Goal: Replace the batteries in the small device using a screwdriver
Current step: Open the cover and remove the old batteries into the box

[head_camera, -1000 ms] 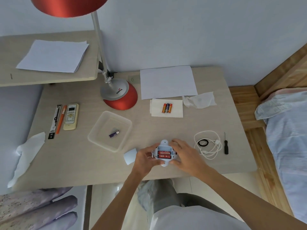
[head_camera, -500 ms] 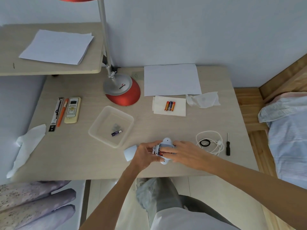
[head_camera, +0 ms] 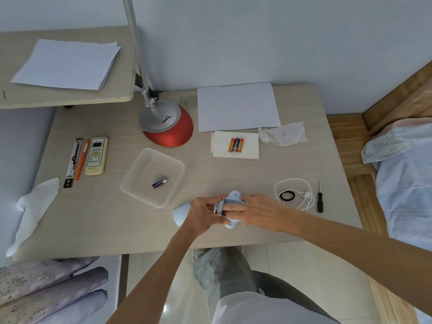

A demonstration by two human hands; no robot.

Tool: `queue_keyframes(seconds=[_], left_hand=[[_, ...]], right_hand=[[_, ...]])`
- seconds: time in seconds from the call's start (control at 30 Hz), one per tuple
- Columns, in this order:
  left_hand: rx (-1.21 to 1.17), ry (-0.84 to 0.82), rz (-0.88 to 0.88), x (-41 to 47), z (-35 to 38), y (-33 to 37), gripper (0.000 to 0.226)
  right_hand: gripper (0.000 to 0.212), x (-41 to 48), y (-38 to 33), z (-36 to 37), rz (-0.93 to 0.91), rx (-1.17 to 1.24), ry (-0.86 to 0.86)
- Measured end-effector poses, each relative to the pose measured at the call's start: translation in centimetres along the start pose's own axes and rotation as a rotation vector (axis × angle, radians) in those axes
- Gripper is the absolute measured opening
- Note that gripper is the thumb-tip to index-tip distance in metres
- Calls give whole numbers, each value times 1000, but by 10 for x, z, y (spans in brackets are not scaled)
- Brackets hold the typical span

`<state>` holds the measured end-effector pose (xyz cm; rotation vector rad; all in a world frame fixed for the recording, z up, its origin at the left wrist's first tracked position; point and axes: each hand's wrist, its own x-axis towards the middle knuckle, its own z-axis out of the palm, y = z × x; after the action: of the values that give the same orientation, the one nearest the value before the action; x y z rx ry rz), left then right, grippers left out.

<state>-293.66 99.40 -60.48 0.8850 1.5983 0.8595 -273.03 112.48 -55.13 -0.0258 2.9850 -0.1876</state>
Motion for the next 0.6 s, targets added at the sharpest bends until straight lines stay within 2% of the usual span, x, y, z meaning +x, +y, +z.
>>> queue_keyframes(seconds=[0.1, 0.37, 0.6], left_hand=[[-2, 2, -8, 0, 0, -1, 68], [9, 19, -19, -1, 2, 1, 65], [18, 29, -36, -4, 2, -1, 75]], right_hand=[[54, -3, -1, 1, 14, 25, 30], [53, -6, -2, 8, 9, 3, -28], [72, -13, -7, 9, 72, 14, -4]])
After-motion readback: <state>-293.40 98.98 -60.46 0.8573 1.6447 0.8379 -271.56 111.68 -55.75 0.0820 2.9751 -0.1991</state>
